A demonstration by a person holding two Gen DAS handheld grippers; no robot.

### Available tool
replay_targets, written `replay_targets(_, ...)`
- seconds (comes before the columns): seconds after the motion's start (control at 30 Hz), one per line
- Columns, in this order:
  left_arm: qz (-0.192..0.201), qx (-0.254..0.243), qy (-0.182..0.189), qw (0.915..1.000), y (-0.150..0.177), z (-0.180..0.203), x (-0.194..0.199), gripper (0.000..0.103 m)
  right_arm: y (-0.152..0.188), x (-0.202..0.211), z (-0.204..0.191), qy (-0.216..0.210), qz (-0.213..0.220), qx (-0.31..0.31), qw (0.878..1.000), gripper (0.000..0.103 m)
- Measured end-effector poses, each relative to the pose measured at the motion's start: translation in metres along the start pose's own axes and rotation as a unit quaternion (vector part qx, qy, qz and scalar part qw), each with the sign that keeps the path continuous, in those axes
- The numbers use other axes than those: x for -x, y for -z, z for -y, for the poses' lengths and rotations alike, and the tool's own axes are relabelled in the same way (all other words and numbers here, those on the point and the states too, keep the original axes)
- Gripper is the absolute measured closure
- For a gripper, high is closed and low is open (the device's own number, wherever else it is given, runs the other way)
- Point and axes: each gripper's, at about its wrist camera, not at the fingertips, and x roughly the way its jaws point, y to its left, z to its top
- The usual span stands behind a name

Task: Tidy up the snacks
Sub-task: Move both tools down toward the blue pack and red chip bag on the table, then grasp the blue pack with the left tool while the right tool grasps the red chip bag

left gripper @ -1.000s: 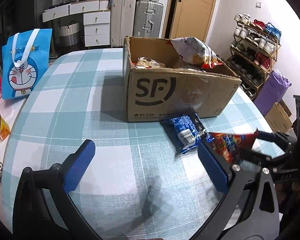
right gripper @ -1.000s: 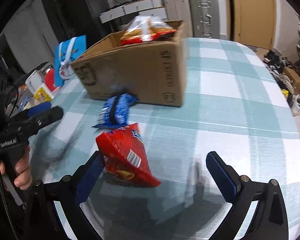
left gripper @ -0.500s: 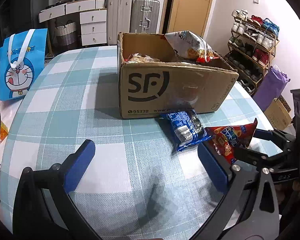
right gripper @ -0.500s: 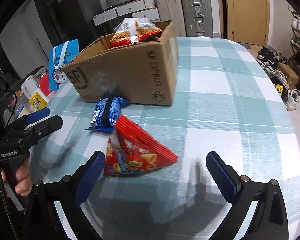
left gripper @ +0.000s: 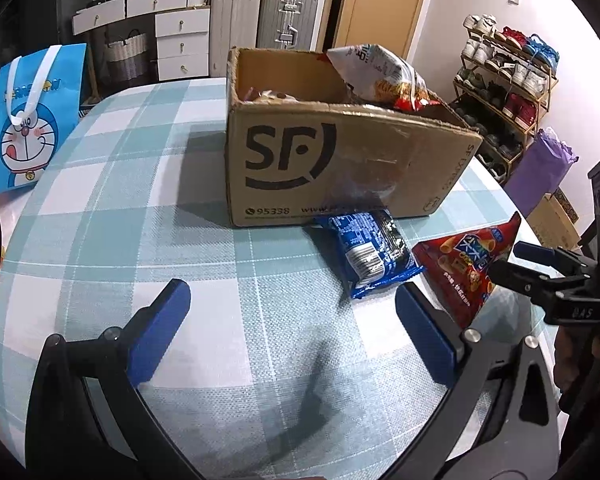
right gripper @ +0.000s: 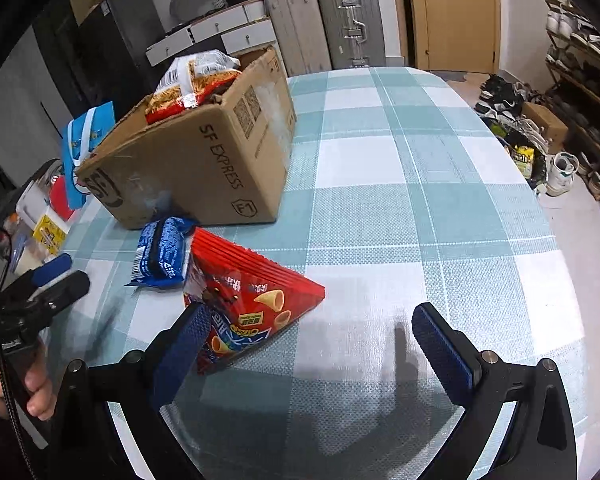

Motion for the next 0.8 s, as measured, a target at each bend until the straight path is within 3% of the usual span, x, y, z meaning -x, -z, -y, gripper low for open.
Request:
replay_targets(0.47,-0.019,0.004,-0.007,0.9998,-0.001,0.002,-0.018,0.001,-0.006,-0.029,-0.035,-0.004,-0.017,0.058,0.998,0.002)
replay_targets(0.53,-0.022,0.007,-0.003,0.9997,-0.002,0.002,-0.022,0.001,-0.007,-0.029,-0.034,-0.010,-0.014,0.058,0.998,0.010)
replay_targets(0.57,-0.024,0.008,-0.001,0.9997,-0.003,0.002,-0.024,0.001,-0.007,-0.029,-0.033,-0.017,-0.015,0.055,0.998,0.020)
replay_targets(0.8,-0.035,0.007,0.008,0.9993,-0.008,0.012,-0.040,0.001,-0.004,-0.019,-0.026,-0.032,0.005,0.052,0.998,0.036)
